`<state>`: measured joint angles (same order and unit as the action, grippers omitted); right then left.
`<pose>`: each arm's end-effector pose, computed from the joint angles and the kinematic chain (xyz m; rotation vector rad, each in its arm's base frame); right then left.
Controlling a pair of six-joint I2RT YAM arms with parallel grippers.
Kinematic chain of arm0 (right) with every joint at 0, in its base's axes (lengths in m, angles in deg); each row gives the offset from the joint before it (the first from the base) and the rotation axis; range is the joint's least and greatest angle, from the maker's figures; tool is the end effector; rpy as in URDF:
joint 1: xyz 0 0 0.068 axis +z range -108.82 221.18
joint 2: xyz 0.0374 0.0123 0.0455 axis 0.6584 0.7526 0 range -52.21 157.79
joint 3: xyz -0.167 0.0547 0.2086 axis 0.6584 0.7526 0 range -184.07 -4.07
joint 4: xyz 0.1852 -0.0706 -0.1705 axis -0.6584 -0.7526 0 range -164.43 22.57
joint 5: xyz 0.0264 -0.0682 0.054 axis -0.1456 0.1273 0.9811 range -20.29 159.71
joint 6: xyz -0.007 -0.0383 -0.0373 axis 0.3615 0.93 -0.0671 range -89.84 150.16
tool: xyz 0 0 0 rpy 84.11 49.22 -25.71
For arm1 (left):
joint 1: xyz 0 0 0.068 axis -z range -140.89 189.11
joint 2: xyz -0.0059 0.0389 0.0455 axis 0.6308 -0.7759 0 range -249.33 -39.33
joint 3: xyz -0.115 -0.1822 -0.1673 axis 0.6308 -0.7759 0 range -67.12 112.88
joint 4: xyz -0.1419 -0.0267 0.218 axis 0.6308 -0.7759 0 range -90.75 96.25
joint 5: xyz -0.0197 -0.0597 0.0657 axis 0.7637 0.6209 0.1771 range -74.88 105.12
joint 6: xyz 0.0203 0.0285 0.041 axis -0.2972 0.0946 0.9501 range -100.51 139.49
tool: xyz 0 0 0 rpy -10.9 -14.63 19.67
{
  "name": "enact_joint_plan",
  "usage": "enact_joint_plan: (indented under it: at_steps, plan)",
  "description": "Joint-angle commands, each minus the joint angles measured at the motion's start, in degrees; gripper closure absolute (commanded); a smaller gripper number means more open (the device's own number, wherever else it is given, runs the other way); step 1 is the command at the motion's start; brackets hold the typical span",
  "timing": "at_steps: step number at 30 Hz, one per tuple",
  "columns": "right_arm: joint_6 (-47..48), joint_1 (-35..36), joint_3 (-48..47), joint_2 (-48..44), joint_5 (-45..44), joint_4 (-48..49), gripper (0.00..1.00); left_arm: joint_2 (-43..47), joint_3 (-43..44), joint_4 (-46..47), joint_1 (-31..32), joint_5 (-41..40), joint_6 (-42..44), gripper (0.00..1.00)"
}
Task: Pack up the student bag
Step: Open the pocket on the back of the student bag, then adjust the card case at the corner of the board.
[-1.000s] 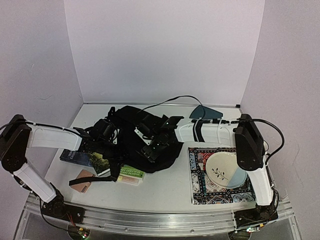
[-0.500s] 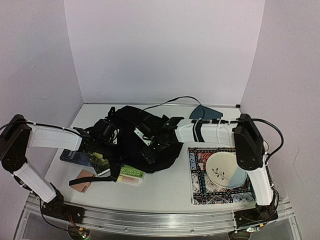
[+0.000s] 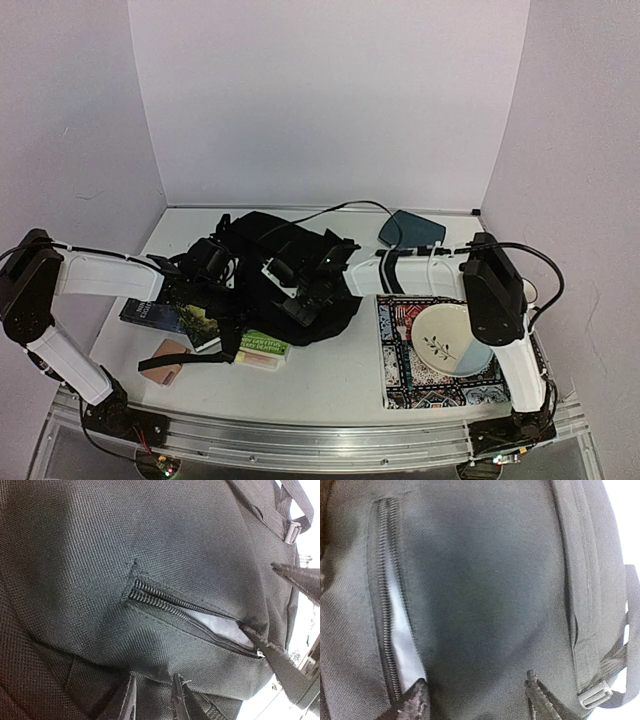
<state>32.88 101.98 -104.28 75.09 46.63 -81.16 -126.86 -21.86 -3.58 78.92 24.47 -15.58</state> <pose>0.2592 0.4351 0.1954 -0.9868 1.9860 0.0963 0.2247 -0.1948 0.1707 0.1819 2.6155 -0.7172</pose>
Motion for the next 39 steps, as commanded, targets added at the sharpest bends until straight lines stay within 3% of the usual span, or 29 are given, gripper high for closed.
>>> enact_joint_plan:
  at_steps: [1,9,16,21,26,31,34,39]
  plan:
    - [4.17,1.53,2.70,-2.79,-8.20,1.40,0.44,-0.57,-1.33,-2.91,0.35,1.30,-1.05,0.74]
    - [6.23,2.33,5.65,-6.30,-12.87,5.50,0.75,-0.63,-0.73,-2.98,0.35,1.29,-1.74,0.74]
    - [5.18,2.37,6.19,-9.22,-11.19,7.11,1.00,-0.45,0.78,-3.34,0.35,0.90,-2.43,0.74]
    - [4.04,2.37,6.03,-9.61,-10.76,7.58,1.00,0.49,4.51,-6.54,0.27,-0.98,-1.73,0.68]
    - [3.16,2.09,6.06,-9.27,-10.46,7.68,1.00,2.88,12.71,-18.38,-0.44,-6.15,0.72,0.43]
    - [2.55,1.58,6.53,-9.46,-9.29,7.86,1.00,6.85,17.40,-28.47,-3.22,-8.78,1.13,0.25]
    - [1.89,1.23,7.26,-9.82,-8.58,8.37,1.00,8.76,17.43,-34.26,-7.22,-8.50,-0.22,0.17]
    - [0.84,0.90,8.55,-10.27,-6.81,9.36,1.00,11.62,12.97,-42.04,-13.73,-8.87,-2.75,0.12]
